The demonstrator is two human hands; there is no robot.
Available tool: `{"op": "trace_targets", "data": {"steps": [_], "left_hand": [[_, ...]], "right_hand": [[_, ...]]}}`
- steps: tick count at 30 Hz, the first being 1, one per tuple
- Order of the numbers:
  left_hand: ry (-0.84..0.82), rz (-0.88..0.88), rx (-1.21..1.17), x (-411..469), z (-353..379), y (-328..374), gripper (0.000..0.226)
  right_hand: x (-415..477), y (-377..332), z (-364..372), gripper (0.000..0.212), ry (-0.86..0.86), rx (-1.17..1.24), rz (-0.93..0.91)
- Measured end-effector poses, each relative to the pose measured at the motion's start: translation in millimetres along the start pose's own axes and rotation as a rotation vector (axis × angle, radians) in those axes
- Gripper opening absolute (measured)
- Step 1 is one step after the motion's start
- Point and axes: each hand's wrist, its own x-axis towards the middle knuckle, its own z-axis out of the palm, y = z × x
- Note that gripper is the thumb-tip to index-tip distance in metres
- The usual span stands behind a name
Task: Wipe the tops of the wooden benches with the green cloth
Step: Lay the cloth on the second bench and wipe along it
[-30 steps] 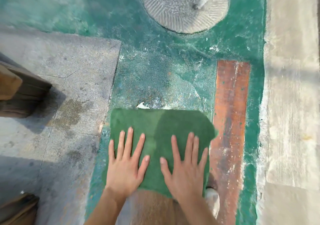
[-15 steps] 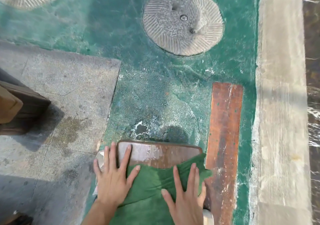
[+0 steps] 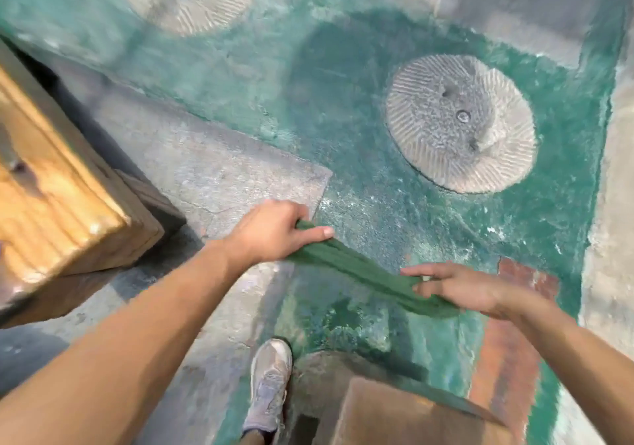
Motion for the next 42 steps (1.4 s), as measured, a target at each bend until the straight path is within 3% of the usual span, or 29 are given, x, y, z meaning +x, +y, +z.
{"op": "trace_targets", "data": {"steps": [1, 2, 3, 4, 5, 7, 8, 13, 15, 19, 23, 27, 30, 33, 36, 37, 40, 42], "left_hand": [[-0.026, 0.059, 0.003, 8, -8, 8, 0.069], [0.022, -0.009, -0.010, -16, -71, -24, 0.068], [0.012, 0.010, 0.004, -18, -95, -22, 0.068], [0.004, 0.045, 0.039, -14, -105, -14, 0.068], [0.065, -0.009, 0.053, -46, -156, -42, 0.066], [0.058, 0.039, 0.094, -54, -184, -44, 0.060], [0.103, -0.012, 0.103, -89, -223, -69, 0.058], [0.134, -0.090, 0.161, -151, -284, -120, 0.053], [0.187, -0.187, 0.108, -198, -315, -160, 0.049], [0.211, -0.366, 0.148, -256, -339, -214, 0.052], [0.435, -0.589, 0.104, -333, -378, -275, 0.048], [0.619, -0.640, 0.116, -372, -391, -309, 0.041], [0.566, -0.706, 0.152, -388, -371, -322, 0.043], [0.393, -0.831, 0.270, -384, -323, -325, 0.045], [0.171, -0.948, 0.243, -370, -257, -319, 0.028], [0.065, -0.988, 0.196, -361, -238, -313, 0.026], [-0.272, -1.073, 0.010, -341, -171, -295, 0.056], [-0.343, -1.065, -0.091, -332, -133, -287, 0.058]], "right_hand": [[-9, -5, -7, 0.047, 0.015, 0.018, 0.015], [5, -79, -15, 0.050, -0.074, -0.084, -0.088], [2, -106, -20, 0.051, -0.077, -0.176, -0.091], [1, -116, -24, 0.047, -0.002, -0.304, -0.089], [7, -185, -21, 0.038, -0.015, -0.481, -0.169], [2, -220, -21, 0.011, 0.062, -0.664, -0.131], [1, -277, -13, 0.003, 0.065, -0.746, -0.213], [-16, -369, -4, 0.019, 0.086, -0.672, -0.328], [-24, -433, 12, 0.022, 0.016, -0.639, -0.381], [-38, -510, 33, 0.028, 0.096, -0.573, -0.586], [-38, -620, 81, 0.023, 0.120, -0.549, -0.869], [-47, -684, 102, 0.024, 0.222, -0.643, -1.101], [-50, -693, 114, 0.021, 0.257, -0.734, -1.175], [-35, -661, 131, 0.023, 0.210, -0.815, -1.159], [1, -606, 159, 0.020, 0.159, -0.954, -1.089], [10, -586, 164, 0.019, 0.135, -1.032, -1.036], [45, -507, 198, 0.023, -0.046, -1.188, -0.752], [62, -459, 227, 0.033, -0.204, -1.264, -0.565]]}}
